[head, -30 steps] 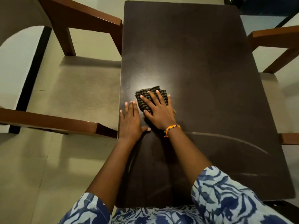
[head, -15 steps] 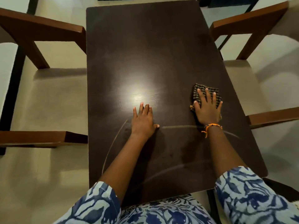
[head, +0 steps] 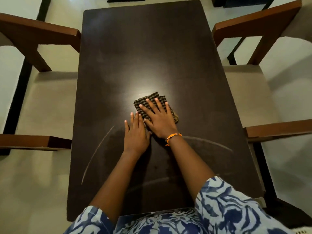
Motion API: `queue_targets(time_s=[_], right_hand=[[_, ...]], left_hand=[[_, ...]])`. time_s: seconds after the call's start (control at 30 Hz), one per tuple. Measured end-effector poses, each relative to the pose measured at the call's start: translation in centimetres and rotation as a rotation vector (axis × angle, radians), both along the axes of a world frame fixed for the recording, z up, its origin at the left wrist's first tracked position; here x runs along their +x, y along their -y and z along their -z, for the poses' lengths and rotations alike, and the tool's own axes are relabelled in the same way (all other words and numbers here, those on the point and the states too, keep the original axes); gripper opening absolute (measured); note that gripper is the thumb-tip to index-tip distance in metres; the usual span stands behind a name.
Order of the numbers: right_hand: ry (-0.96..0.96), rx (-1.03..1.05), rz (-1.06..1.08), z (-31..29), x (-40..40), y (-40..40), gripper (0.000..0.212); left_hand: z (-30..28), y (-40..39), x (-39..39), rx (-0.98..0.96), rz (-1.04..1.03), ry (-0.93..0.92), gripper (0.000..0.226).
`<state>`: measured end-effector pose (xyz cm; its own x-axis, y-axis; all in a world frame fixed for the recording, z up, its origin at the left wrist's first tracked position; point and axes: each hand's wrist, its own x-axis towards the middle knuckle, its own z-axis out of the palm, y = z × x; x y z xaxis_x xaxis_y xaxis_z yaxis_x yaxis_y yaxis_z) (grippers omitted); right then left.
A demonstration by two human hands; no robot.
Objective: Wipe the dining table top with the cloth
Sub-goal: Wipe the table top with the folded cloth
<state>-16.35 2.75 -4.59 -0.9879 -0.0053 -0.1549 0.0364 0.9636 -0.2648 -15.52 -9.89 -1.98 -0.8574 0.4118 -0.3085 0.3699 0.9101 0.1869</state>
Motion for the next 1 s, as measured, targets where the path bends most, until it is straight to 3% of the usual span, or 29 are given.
queue_targets(time_s=[0.1, 0.37, 0.47, 0.57, 0.7, 0.87, 1.0], right_hand=[[-0.002, 0.016, 0.062, 0.0, 1.3, -5.1, 0.057], [0.002, -0.001, 0.512, -0.3, 7.0, -20.2, 0.054], [-0.014, -0.005, 0.734, -0.2, 8.1, -21.0, 0.056], [-0.032, 0.014, 0.820, 0.0, 7.5, -19.1, 0.058], [-0.036, 0.029, 0.677, -0.1, 5.4, -14.9, 0.060], [-0.004, -0.080, 0.241, -0.3, -0.3, -7.4, 0.052], [0.002, -0.025, 0.097, -0.1, -3.6, -9.0, 0.051]], left_hand=[[-0.2, -2.5, 0.6, 0.015, 0.084, 0.012, 0.080], [-0.6, -8.6, 0.7, 0.000, 0.188, 0.058, 0.091], [-0.4, -8.5, 0.8, -0.023, 0.189, 0.055, 0.092], [-0.1, -8.3, 0.8, -0.012, 0.195, 0.055, 0.093], [0.0, -8.6, 0.6, 0.016, 0.172, 0.052, 0.094], [0.0, -8.8, 0.7, 0.119, 0.082, 0.135, 0.095], [-0.1, -8.4, 0.5, 0.068, 0.040, 0.103, 0.094]])
